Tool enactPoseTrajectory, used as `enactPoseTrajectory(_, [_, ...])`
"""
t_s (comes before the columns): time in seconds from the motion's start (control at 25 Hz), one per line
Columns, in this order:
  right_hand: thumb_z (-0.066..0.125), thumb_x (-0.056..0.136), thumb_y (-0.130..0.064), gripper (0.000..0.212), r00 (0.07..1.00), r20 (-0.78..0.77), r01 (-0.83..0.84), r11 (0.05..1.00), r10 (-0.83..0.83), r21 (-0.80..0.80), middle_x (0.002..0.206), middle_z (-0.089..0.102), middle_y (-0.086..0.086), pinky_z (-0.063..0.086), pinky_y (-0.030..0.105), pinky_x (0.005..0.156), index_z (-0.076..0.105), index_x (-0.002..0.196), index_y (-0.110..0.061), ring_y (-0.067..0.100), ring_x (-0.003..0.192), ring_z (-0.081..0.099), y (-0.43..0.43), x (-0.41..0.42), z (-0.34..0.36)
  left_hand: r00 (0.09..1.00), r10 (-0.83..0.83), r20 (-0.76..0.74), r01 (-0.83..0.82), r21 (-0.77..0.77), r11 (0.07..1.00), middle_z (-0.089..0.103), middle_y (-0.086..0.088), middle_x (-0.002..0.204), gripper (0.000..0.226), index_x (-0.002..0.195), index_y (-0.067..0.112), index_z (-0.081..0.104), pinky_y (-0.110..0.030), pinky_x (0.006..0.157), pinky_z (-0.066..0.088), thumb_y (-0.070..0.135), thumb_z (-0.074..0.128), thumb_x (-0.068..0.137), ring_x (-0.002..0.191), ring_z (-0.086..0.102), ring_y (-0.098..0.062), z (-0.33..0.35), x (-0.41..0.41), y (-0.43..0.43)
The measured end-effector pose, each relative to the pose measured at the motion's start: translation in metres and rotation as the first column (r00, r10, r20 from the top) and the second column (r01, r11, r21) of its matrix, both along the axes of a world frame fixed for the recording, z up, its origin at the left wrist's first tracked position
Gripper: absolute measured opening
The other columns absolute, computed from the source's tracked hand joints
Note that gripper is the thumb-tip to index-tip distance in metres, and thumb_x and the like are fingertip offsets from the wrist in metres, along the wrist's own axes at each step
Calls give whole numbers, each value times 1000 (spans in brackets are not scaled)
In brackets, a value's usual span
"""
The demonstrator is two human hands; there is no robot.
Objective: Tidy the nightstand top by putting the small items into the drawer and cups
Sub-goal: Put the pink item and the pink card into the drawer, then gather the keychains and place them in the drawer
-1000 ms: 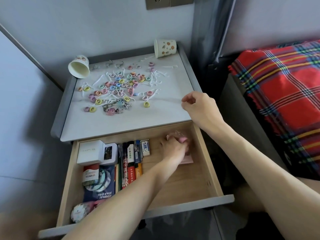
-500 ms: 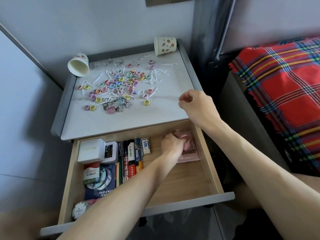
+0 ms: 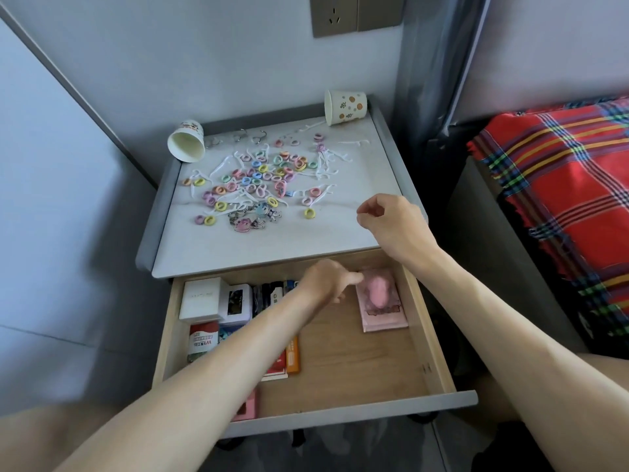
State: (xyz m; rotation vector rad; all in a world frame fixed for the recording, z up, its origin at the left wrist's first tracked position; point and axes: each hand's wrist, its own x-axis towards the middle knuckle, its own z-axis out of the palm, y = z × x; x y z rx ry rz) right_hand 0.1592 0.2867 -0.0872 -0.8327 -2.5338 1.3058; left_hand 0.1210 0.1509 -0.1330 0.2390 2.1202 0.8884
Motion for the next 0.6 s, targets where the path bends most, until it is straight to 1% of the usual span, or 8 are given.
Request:
enactPoseTrajectory(0.08, [59,87,-24,14,1000,0,-20,1000,20,4,92,70,-7,52,35,81,70,96,-24,16,91,63,-5,-2,1,996,-31,80,23,100,995,71,-16,96,16,97,6,64,-33,75,60,22,65,95,81,71,-28,27,-22,-24])
enactPoseTrajectory(0.16, [60,88,-22,14,999,-11,-48,999,48,12,94,70,-8,50,32,79,70,97,-24,15,92,62,-10,-4,1,995,19,-101,0,184,983,73,-11,92,13,100,7,67,-28,63,55,17,67,94,72,68,-20,57,-46,-48])
enactPoseTrajectory(0.24, [61,88,-19,13,996,-28,-79,997,79,17,95,70,-6,46,25,74,71,97,-22,15,93,62,-16,-7,-2,876,41,-480,-37,17,999,71,-3,103,22,106,13,65,-27,66,50,26,72,90,83,66,-17,67,-82,-67])
enactPoseTrajectory(0.28, [61,88,-18,14,996,-31,-84,996,85,26,95,70,-6,44,20,69,71,98,-20,14,91,62,-18,-7,-3,785,-42,-619,-63,-146,987,67,-1,112,34,114,15,62,-29,70,48,34,73,88,94,64,-19,64,-99,-72])
enactPoseTrajectory(0.32, [62,88,-18,14,996,-30,-86,996,88,39,94,70,-6,40,14,64,71,98,-19,13,89,61,-20,-8,-4,727,-146,-671,-87,-300,950,62,-3,123,49,123,14,56,-34,78,49,42,73,87,105,61,-24,57,-114,-79])
enactPoseTrajectory(0.36, [62,88,-17,14,995,-33,-91,995,93,48,93,70,-6,37,8,62,72,98,-19,12,87,60,-22,-8,-5,720,-216,-659,-101,-408,907,58,-7,132,60,129,12,52,-41,86,51,47,73,86,113,58,-29,51,-126,-83])
enactPoseTrajectory(0.44, [62,88,-16,13,994,-47,-101,994,103,49,89,68,-6,35,4,60,71,98,-18,12,83,59,-26,-12,-6,740,-247,-625,-103,-469,877,57,-13,132,60,123,9,54,-47,91,51,51,72,84,110,58,-32,42,-138,-89])
enactPoseTrajectory(0.6, [62,88,-16,12,990,-66,-119,992,121,41,85,67,-7,39,9,60,71,96,-18,13,79,60,-31,-21,-7,779,-151,-609,-92,-349,933,67,-5,107,44,102,12,65,-43,90,50,49,76,81,99,62,-28,40,-145,-89])
